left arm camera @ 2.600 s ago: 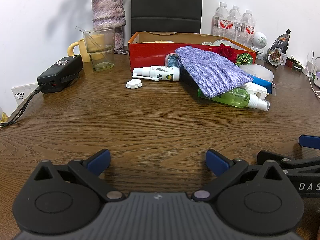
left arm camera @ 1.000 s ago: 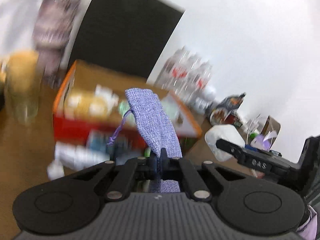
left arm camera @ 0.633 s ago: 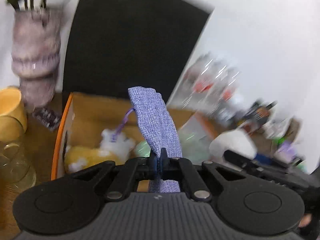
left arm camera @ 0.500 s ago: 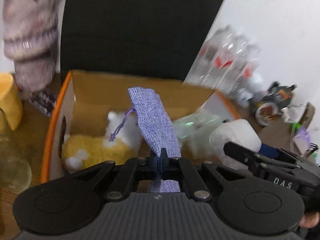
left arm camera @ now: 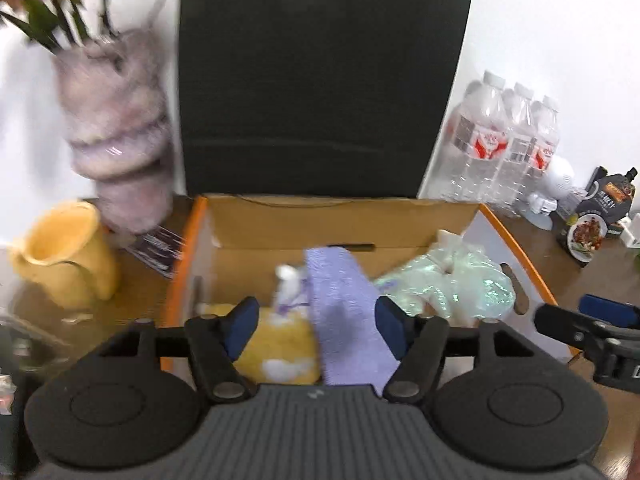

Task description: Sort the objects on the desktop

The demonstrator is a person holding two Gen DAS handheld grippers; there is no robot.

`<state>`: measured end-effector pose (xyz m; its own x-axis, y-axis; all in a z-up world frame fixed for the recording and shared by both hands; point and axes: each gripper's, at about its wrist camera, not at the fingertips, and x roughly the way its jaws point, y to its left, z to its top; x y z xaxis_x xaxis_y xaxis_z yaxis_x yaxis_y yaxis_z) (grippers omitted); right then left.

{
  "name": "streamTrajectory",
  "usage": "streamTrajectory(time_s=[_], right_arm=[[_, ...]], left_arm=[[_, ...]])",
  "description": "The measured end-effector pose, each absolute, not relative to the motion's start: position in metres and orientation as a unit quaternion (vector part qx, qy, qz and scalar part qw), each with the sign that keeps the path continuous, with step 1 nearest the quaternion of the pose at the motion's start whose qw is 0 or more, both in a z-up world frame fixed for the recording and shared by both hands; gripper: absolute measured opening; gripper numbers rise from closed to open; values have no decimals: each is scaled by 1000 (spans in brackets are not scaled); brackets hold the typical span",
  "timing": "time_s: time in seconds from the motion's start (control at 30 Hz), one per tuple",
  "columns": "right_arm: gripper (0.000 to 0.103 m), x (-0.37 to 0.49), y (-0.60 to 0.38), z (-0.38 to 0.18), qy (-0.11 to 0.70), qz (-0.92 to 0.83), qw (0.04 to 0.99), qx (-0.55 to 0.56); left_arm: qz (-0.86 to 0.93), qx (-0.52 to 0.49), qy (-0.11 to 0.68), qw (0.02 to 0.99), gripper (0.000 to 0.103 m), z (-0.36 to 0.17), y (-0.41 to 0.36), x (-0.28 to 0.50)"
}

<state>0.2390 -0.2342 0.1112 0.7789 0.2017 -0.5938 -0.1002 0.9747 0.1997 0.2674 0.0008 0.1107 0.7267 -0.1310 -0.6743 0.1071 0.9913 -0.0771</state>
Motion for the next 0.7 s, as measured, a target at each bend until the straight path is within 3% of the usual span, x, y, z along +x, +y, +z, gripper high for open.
streamTrajectory(time_s=[0.27, 0.7], right_arm=[[87, 166, -232, 111, 342, 61, 936, 56], [95, 10, -221, 56, 324, 88, 941, 34]], left_arm=[[-75, 20, 352, 933, 101, 111, -12, 182], [-36, -4, 354, 935, 103, 43, -9, 15]])
